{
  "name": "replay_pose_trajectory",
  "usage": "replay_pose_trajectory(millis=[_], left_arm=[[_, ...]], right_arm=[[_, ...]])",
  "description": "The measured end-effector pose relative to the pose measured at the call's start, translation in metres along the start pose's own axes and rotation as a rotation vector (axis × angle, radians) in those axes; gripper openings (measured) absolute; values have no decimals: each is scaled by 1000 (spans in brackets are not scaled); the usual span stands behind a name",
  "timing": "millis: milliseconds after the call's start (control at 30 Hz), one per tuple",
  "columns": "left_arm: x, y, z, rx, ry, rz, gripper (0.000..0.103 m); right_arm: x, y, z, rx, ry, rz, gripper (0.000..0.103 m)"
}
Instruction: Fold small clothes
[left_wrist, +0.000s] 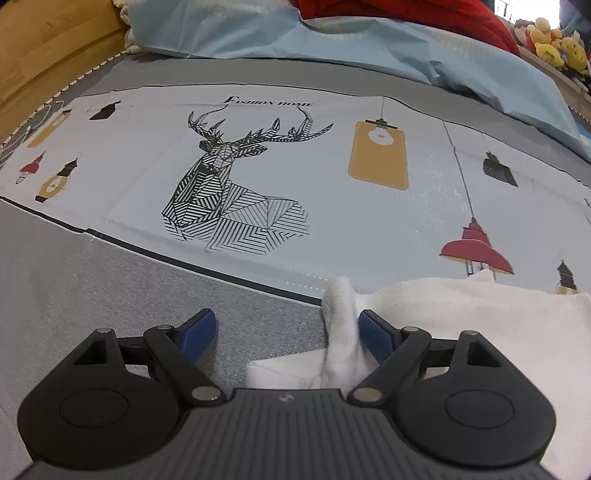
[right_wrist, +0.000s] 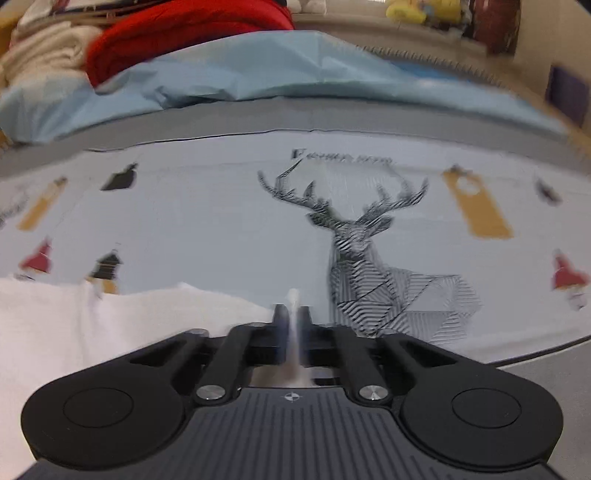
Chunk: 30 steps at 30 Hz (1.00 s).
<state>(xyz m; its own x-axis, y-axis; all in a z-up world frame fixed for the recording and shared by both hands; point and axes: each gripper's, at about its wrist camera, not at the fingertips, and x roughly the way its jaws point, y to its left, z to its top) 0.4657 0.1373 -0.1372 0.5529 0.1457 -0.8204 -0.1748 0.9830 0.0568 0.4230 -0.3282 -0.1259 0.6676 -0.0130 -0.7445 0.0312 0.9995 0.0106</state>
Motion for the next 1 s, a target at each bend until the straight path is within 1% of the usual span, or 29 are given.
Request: replay_pose_trajectory(millis=[67, 133, 167, 267, 300, 333, 367, 400, 467, 500, 633, 667, 700, 733, 800, 900, 1000], left_arm=[[2, 2, 0, -7, 1, 14, 88], [3, 6, 0, -23, 5, 13, 88], [3, 7, 0, -32, 7, 10, 88], [1, 5, -1, -16, -3, 17, 88], [1, 5, -1, -10, -7, 19, 88], [0, 4, -1, -8, -8, 20, 88], [-1, 5, 0, -15, -7, 19, 88], [-1, 6, 1, -22, -6, 16, 88], [-6, 8, 2, -36, -6, 12, 88], [-10, 10, 3, -40, -7, 9, 88], [-40, 10, -1, -12, -52, 0, 88], [-53, 8, -6, 7, -65, -5, 88], [-64, 5, -11, 23, -78, -9, 89], [-78, 2, -20, 38, -97, -12, 89], [-107, -4, -40, 53, -132, -24, 92], [-149, -15, -75, 77, -165, -58, 92], [-187, -16, -124, 62, -184, -92, 92]], right_arm=[[-11, 2, 3, -31, -47, -21, 4], [-22, -9, 12, 25, -78, -27, 4], [-24, -15, 14, 53, -79, -32, 4], [-10, -31, 8, 113, -25, 3, 4], [-7, -30, 5, 105, -17, 23, 5], [-3, -29, 2, 98, -6, 23, 6], [-2, -29, 1, 103, -1, 14, 11], [-1, -29, 2, 110, 3, 7, 21], [-9, -31, 5, 121, -9, -40, 29], [-17, -33, 7, 128, -36, -45, 31], [-67, -38, 6, 178, -108, 11, 37], [-83, -37, 1, 183, -120, 25, 42], [-100, -34, -8, 180, -129, 33, 45], [-118, -30, -19, 169, -141, 43, 47], [-153, -21, -48, 133, -166, 57, 54], [-194, -7, -97, 72, -206, 29, 62], [-225, 5, -151, 35, -223, 4, 67]])
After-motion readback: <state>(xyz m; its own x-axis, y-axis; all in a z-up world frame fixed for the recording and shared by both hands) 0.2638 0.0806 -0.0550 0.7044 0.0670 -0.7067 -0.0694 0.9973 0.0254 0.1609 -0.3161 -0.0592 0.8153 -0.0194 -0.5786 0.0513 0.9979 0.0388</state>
